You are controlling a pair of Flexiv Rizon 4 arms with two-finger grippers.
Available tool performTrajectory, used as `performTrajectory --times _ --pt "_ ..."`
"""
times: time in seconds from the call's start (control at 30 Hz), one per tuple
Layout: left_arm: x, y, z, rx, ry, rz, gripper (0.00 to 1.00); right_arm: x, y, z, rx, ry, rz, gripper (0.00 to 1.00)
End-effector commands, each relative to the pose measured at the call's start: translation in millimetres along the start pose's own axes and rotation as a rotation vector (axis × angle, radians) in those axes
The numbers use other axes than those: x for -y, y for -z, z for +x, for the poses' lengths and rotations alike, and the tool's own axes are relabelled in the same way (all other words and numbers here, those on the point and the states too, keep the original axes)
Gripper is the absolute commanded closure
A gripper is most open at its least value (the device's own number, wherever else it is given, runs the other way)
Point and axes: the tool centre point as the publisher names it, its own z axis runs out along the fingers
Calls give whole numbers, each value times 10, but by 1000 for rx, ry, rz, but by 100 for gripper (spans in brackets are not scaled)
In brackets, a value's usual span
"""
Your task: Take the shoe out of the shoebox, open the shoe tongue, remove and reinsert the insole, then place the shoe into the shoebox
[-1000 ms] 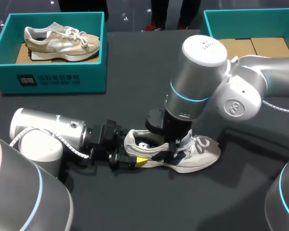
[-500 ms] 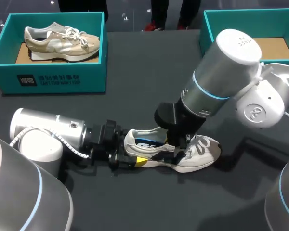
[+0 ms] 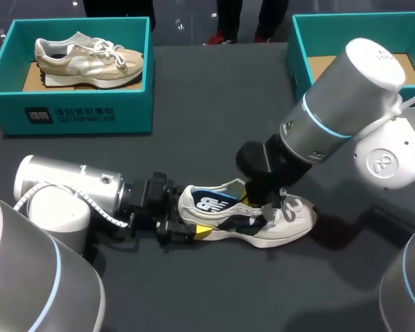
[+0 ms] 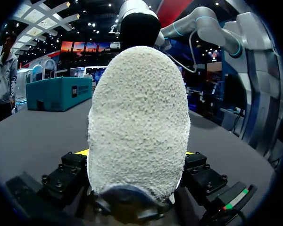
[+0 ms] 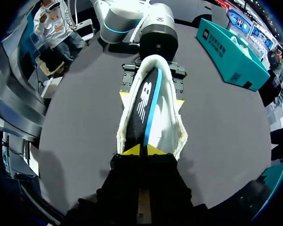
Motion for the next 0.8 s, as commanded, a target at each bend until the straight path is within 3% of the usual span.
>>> performTrajectory --times 0.03,0.23,0.47,0.8 --pt "-15 3 1 3 0 -2 100 20 71 -31 -4 32 -58 100" --pt "-15 3 1 3 0 -2 100 -61 122 -103 -7 76 -73 100" --pt "-15 3 1 3 0 -2 100 61 133 -123 -21 62 -98 100" --pt "-15 3 1 3 0 -2 100 35 182 -117 -29 117 -120 100"
